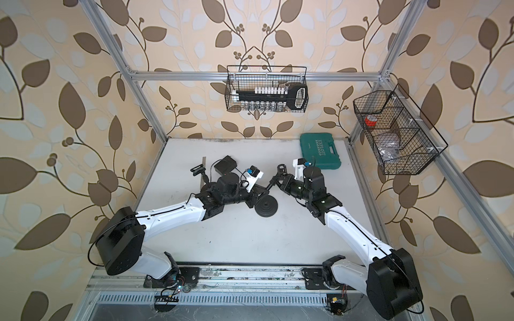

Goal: Assemble a microphone stand
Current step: Hold the microphone stand pole at the microphone stand base.

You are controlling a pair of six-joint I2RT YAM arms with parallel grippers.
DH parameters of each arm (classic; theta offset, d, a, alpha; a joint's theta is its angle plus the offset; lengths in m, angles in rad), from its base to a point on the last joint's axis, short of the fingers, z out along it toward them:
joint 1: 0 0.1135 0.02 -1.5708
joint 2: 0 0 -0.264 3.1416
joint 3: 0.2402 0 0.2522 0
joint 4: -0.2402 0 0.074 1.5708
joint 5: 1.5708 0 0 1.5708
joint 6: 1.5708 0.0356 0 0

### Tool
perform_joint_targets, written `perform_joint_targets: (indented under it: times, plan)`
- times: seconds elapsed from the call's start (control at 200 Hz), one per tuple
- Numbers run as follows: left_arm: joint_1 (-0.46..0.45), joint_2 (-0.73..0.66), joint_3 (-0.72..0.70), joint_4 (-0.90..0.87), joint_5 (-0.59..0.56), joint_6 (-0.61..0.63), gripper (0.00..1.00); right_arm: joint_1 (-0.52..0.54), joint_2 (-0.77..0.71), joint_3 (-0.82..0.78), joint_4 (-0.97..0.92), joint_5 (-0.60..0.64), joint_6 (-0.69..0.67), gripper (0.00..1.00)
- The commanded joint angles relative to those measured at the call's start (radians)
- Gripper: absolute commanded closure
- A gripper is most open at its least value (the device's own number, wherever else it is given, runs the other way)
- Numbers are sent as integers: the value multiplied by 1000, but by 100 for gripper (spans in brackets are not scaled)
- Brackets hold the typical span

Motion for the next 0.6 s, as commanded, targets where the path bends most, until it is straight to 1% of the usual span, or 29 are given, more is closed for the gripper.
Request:
perform_joint_targets:
  times: [0.0,0.085,0.12,0.135,0.2,0.325,0.425,0.515,0.595]
  plan:
    - [-12,-21,41,9,-31,-7,65,4,-12,-5,8,13,-29,88]
    - [-12,-36,31,-16,-63,-32,50,-14,-6,18,7,-24,-71,89]
    - [-11,-37,14,-15,-79,-40,46,-28,-6,29,9,-47,-116,89]
    - [-10,-70,5,-13,-86,-45,44,-34,-6,33,9,-56,-130,90]
    - [-7,-102,-28,-11,-98,-51,39,-61,-4,54,9,-100,-206,91]
    - [18,-121,-29,-76,-32,-62,36,-95,13,108,-20,-219,-407,94]
    - [51,-122,-35,-87,65,-80,36,-100,31,144,-55,-320,-552,95]
    - [72,-115,-36,-91,138,-74,36,-102,49,163,-64,-416,-644,94]
    - [94,-107,-35,-96,185,-77,36,-103,65,188,-91,-482,-710,91]
